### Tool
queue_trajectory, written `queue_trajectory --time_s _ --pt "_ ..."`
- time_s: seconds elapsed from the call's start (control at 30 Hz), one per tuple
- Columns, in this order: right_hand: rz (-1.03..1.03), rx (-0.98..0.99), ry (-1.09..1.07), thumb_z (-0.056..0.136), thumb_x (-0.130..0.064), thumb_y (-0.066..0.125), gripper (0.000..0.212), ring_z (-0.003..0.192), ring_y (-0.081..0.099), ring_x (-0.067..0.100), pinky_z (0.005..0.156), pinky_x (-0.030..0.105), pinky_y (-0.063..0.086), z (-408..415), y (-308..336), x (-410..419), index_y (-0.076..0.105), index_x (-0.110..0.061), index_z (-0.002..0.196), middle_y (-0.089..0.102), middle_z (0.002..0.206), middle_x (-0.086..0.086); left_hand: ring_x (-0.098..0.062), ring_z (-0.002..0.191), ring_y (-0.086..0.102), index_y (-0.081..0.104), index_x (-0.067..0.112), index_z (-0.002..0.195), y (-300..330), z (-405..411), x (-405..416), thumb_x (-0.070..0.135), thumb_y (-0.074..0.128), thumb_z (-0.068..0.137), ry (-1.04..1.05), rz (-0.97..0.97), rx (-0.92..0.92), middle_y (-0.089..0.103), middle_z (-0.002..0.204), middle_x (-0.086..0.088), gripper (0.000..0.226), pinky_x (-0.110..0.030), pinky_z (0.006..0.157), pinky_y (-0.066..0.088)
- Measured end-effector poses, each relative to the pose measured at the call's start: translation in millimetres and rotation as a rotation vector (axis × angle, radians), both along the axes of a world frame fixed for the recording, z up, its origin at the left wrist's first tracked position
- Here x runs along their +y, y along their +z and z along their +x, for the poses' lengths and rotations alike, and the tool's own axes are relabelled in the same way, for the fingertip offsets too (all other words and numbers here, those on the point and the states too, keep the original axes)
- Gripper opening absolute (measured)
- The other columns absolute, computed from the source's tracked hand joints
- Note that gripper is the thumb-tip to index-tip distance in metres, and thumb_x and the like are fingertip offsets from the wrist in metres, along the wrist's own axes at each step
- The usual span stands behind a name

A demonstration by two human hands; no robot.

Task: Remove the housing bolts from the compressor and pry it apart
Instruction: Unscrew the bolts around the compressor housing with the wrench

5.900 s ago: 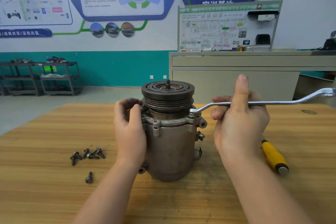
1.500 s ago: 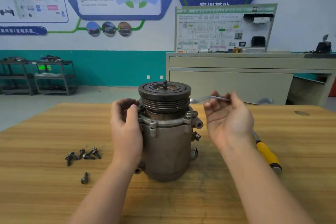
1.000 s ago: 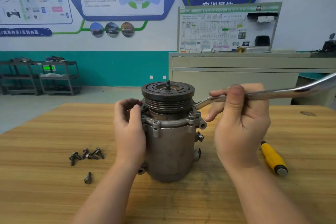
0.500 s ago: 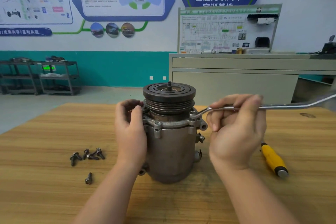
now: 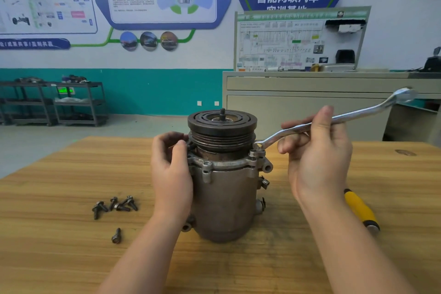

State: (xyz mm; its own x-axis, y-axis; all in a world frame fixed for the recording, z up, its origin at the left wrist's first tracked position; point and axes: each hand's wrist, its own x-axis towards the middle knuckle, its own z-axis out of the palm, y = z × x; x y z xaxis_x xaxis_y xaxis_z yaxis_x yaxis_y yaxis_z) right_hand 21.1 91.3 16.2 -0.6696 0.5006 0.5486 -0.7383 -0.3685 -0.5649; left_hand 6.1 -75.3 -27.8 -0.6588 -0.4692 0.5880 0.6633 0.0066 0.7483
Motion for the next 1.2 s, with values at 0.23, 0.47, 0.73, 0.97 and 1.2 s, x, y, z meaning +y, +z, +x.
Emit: queue_trajectory --time_s 0.23,0.47,0.73,0.97,1.2 --pt "0.469 0.427 -0.378 0.102 -0.037 0.039 0.015 0.045 0.054 0.009 0.047 0.022 0.045 17.7 -5.4 -8.7 0.046 -0.036 0.089 0.059 0.067 0.0 0.005 0.079 0.059 0.057 0.017 0.098 -0.8 -1.2 -0.8 0.009 0.046 0.097 -0.009 -0.001 0.003 0.062 0.091 0.004 0.013 -0.008 0.068 0.045" --pt "0.67 0.514 -0.469 0.103 -0.035 0.037 0.031 0.05 0.049 0.019 0.047 0.04 0.04 15.8 -16.2 -15.3 0.049 -0.013 0.085 0.052 0.07 0.007 0.003 0.078 0.059 0.057 0.016 0.098 -0.9 -1.3 -0.8 0.008 0.046 0.097 -0.018 0.004 0.007 0.062 0.092 0.001 0.014 -0.009 0.068 0.045" --pt "0.161 0.379 -0.323 0.103 -0.032 0.034 0.028 0.042 0.039 0.017 0.044 0.022 0.032 17.1 -20.5 -33.4 0.047 -0.024 0.08 0.057 0.066 0.008 0.006 0.076 0.058 0.057 0.017 0.097 0.3 -0.1 -0.2 0.007 0.046 0.098 -0.022 0.01 0.002 0.061 0.089 0.004 0.015 -0.008 0.067 0.045" --pt "-0.173 -0.255 0.441 0.105 -0.03 0.031 0.036 0.036 0.044 0.012 0.04 0.016 0.038 -16.1 4.0 3.2 0.044 -0.014 0.075 0.058 0.052 0.005 0.004 0.078 0.058 0.057 0.016 0.098 -0.3 -0.4 0.2 0.009 0.047 0.097 -0.018 0.014 0.0 0.061 0.09 0.004 0.012 -0.009 0.069 0.045" --pt "-0.14 -0.036 0.141 0.106 -0.028 0.031 0.032 0.039 0.051 0.015 0.046 0.022 0.045 -6.2 0.8 2.6 0.042 -0.014 0.08 0.063 0.057 0.008 0.001 0.081 0.059 0.057 0.02 0.096 -0.9 -1.6 -1.1 0.017 0.049 0.092 -0.036 0.022 -0.001 0.062 0.09 0.005 0.01 -0.011 0.071 0.046"
